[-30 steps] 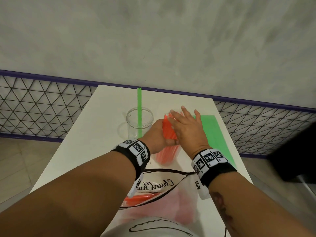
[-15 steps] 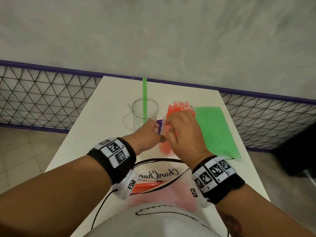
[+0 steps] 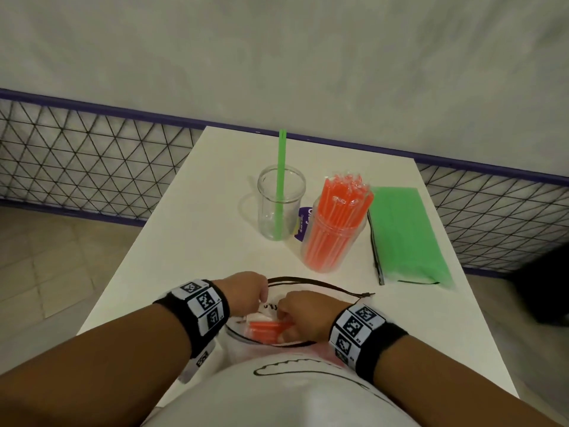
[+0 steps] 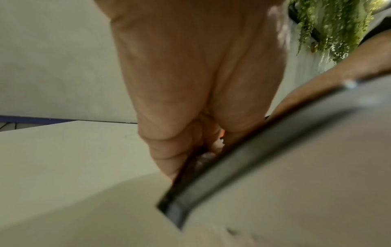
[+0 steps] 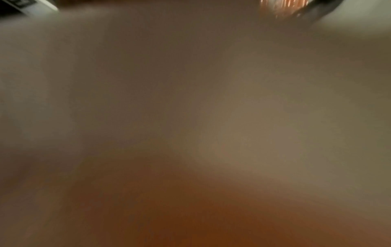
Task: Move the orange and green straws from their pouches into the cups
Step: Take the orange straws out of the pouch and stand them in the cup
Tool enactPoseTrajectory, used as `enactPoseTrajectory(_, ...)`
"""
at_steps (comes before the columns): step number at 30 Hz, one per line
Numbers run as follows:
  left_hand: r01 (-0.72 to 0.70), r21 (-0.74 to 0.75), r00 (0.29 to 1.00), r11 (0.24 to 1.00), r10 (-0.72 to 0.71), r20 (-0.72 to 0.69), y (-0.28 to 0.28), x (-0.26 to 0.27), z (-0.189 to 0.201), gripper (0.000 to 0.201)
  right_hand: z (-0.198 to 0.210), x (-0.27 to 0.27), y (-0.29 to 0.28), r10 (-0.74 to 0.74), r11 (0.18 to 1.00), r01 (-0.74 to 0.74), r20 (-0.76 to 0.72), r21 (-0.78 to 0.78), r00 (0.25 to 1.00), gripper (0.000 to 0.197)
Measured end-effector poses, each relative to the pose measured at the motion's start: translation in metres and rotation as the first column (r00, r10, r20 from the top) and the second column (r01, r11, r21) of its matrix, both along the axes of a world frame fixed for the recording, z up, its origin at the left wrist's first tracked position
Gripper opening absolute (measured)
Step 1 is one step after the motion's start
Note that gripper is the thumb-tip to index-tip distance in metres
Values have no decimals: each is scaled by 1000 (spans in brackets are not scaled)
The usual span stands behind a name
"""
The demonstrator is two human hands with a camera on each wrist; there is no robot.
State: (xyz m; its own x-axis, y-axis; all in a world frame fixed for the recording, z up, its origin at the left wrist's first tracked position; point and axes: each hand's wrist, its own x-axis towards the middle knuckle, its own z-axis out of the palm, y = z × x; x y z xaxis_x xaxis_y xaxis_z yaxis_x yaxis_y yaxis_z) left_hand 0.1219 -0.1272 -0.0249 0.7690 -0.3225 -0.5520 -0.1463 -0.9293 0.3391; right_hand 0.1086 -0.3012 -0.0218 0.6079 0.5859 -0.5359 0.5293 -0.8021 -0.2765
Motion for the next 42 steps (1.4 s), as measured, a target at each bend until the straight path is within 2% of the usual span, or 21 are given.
enactPoseTrajectory(4, -143, -257, 982, 956, 169, 81, -2, 12, 8, 21, 5, 3, 1, -10, 997, -4, 191, 76, 982, 37)
enactPoseTrajectory(6, -202, -397, 957, 895, 266, 114, -2, 16, 14, 24, 8, 6, -3, -39, 990, -6, 310, 143, 950, 32)
enactPoseTrajectory(8, -201, -453, 945, 868, 294, 144, 0, 18, 17, 33, 7, 11, -7, -51, 986, -14, 382, 164, 923, 34)
enactPoseTrajectory(10, -166, -433, 954, 886, 256, 158, 2, 18, 18, 34, 1, 13, -11, -49, 989, -12, 407, 147, 912, 40)
enactPoseTrajectory(13, -122, -338, 981, 933, 165, 102, 6, 16, 13, 30, -11, 11, -15, -54, 992, 6, 378, 126, 924, 43)
enactPoseTrajectory(17, -41, -92, 998, 995, 44, 33, 10, 12, -9, 82, -19, 12, -16, -28, 996, -4, 354, 89, 935, 32)
enactPoseTrajectory(21, 5, -23, 999, 1000, -4, 48, 10, 12, -22, 98, -20, 15, -11, -13, 1000, 5, 320, 24, 947, 29)
enactPoseTrajectory(28, 43, -8, 993, 999, -42, 113, 13, 18, -32, 89, -12, 18, -12, -122, 991, 108, 202, 75, 972, 19)
enactPoseTrajectory(33, 74, -38, 986, 997, -67, 156, 14, 19, -32, 58, -3, 15, -18, -187, 977, 172, 117, 129, 975, 9)
enactPoseTrajectory(36, 95, 2, 983, 995, -94, 157, 18, 19, -37, 71, -1, 14, -19, -149, 985, 143, 58, 93, 987, 17)
enactPoseTrajectory(42, 123, 103, 986, 987, -133, 97, 19, 16, -39, 89, -6, 9, -14, -119, 993, 118, 89, 12, 989, 18)
